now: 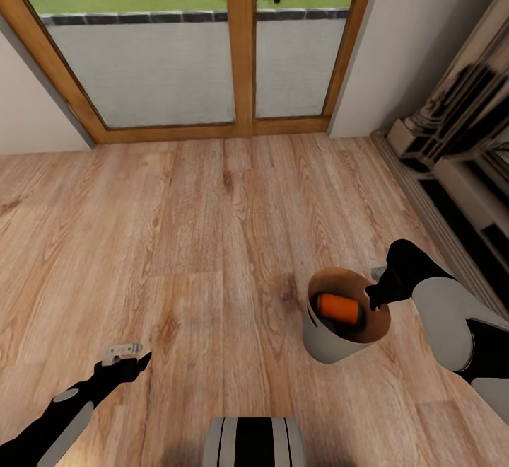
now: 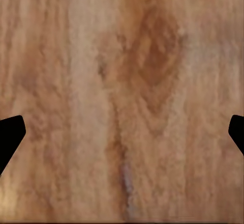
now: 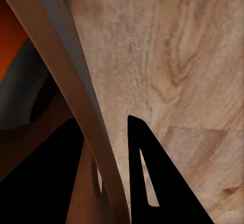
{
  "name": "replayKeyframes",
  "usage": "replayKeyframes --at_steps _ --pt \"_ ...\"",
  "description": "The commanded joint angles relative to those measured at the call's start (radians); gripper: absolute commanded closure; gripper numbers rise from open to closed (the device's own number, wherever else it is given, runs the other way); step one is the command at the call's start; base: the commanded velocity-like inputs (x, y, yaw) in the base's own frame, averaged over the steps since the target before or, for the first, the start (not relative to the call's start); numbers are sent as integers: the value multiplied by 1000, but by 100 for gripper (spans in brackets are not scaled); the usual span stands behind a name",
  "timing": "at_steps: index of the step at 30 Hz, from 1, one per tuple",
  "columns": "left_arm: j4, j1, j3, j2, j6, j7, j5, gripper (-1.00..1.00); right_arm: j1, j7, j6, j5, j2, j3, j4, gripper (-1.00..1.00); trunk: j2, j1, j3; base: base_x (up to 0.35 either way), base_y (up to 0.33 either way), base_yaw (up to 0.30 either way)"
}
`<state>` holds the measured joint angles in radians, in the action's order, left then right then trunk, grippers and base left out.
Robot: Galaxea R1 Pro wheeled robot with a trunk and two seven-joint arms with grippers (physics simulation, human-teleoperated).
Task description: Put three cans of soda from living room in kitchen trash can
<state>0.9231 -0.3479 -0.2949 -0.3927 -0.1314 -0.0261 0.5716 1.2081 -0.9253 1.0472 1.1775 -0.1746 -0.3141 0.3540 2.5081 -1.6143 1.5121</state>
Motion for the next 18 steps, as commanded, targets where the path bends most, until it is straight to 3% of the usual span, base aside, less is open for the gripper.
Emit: replayKeyframes --at_steps 1,12,13,18 --pt "-3 -1 -1 2 0 0 0 -100 -5 0 0 20 15 -10 1 100 0 -1 0 0 0 0" --pt "-9 -1 -1 4 1 0 1 -100 -5 0 0 20 14 -11 2 100 0 -1 0 0 0 0" --pt "-9 -1 -1 4 1 0 1 -100 -5 0 0 20 14 -11 2 -100 0 -1 0 0 0 0" --pt "-10 -1 -1 4 16 0 -1 -100 -5 1 0 20 13 -11 2 -100 0 -1 0 0 0 0"
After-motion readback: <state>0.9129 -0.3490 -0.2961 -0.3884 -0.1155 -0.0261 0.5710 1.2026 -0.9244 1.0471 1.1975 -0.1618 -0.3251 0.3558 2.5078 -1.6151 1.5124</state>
